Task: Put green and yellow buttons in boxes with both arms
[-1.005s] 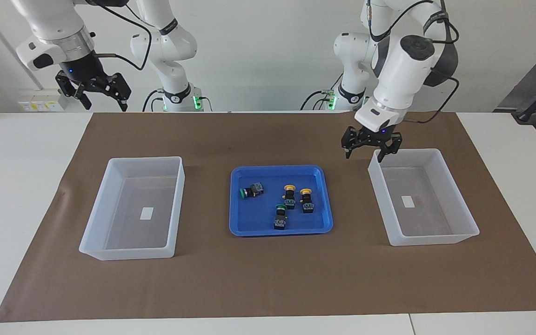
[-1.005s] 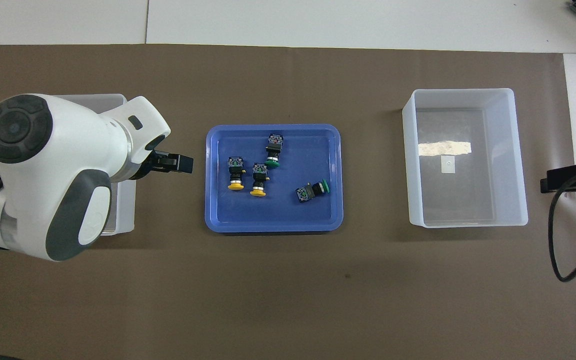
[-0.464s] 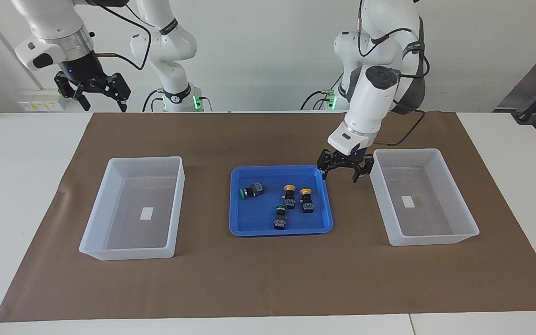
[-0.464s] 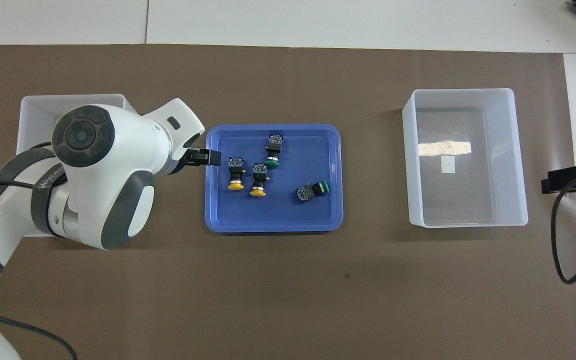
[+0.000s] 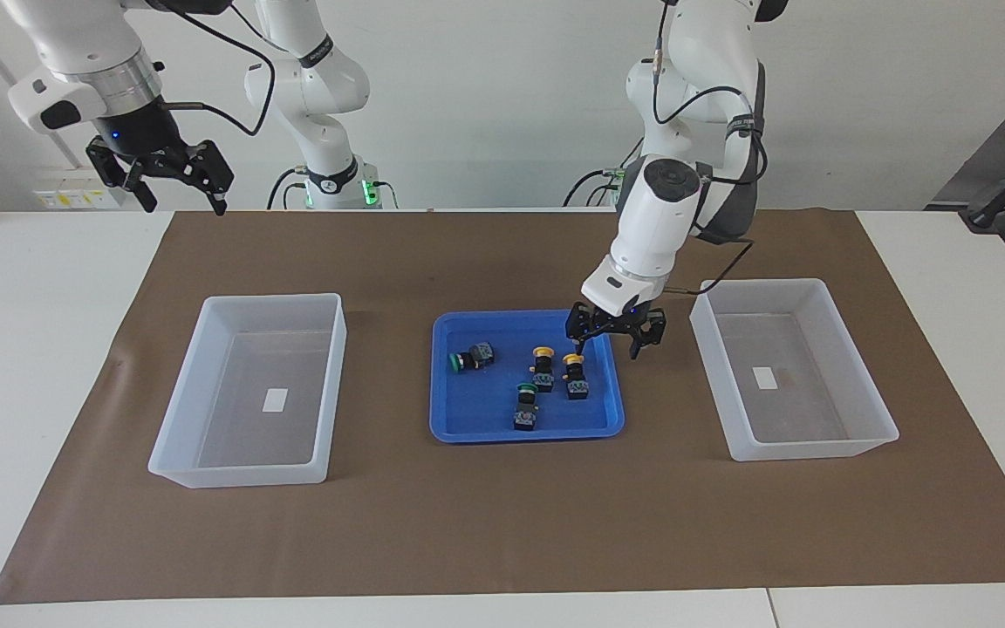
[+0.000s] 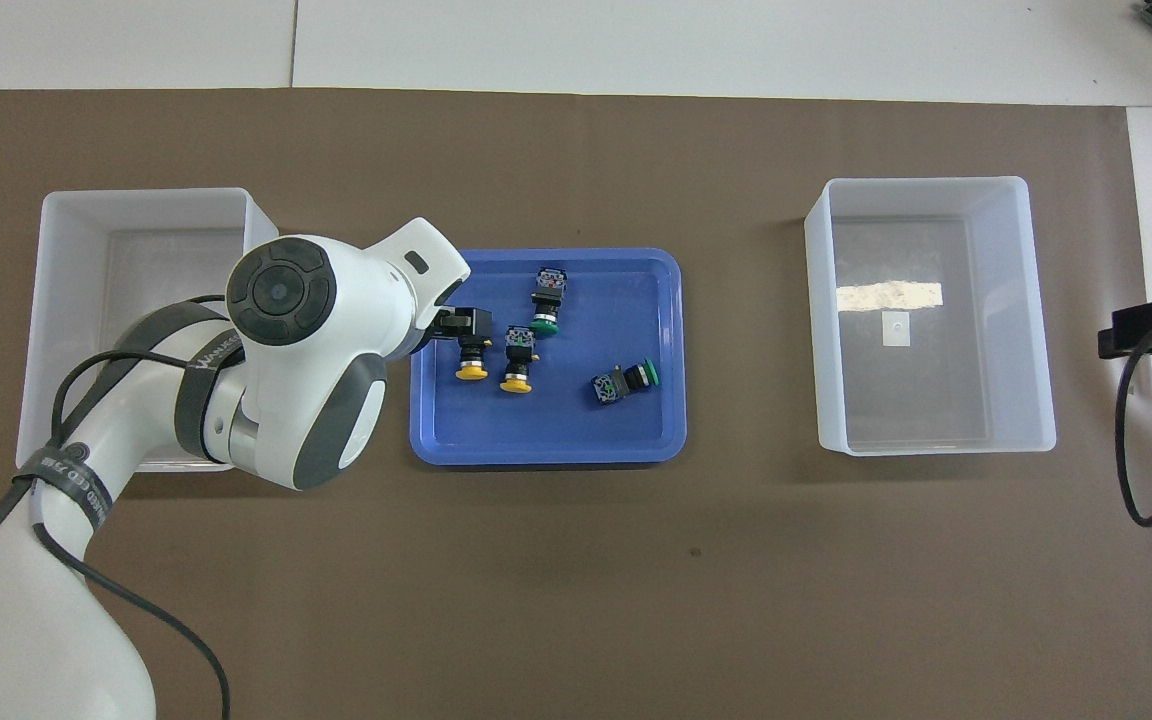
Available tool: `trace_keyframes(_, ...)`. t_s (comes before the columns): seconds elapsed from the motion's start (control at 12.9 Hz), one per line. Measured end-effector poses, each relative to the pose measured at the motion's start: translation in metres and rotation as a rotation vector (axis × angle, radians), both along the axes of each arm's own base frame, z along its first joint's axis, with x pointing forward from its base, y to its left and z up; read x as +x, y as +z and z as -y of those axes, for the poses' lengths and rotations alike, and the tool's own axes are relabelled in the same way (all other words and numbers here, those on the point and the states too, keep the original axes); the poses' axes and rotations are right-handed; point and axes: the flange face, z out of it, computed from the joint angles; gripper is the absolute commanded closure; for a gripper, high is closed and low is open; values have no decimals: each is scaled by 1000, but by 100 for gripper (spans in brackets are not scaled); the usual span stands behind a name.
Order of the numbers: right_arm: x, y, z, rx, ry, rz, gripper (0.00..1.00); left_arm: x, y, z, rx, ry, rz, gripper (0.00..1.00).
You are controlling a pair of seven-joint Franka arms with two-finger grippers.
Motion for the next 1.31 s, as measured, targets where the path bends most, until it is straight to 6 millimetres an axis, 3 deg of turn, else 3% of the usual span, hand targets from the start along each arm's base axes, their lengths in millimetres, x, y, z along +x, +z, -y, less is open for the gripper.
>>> trace_keyframes(0.23, 3, -2, 10, -1, -20, -3, 0, -2, -35, 20, -6, 25, -9, 0)
trace_keyframes(0.46, 5, -5, 11, -1, -21, -10, 0, 1, -51, 24, -14, 40, 1, 4)
trace_keyframes(0.54, 6, -8, 12, -1, -23, -15, 0, 1, -56, 25, -15, 44, 0, 11)
trace_keyframes(0.93, 30, -25, 44, -3, -78, -35, 0, 1, -63, 27, -14, 47, -3, 85)
trace_keyframes(1.0, 37, -25, 41, -3, -70, -32, 0, 1, -63, 27, -14, 47, -2, 99)
trace_keyframes(1.16, 43, -24, 22, -7, -68, -25, 0, 0, -63, 28, -14, 45, -2, 100)
trace_keyframes(1.31, 44, -22, 17, -23, -67, -23, 0, 0, -62, 30, -13, 42, -2, 100)
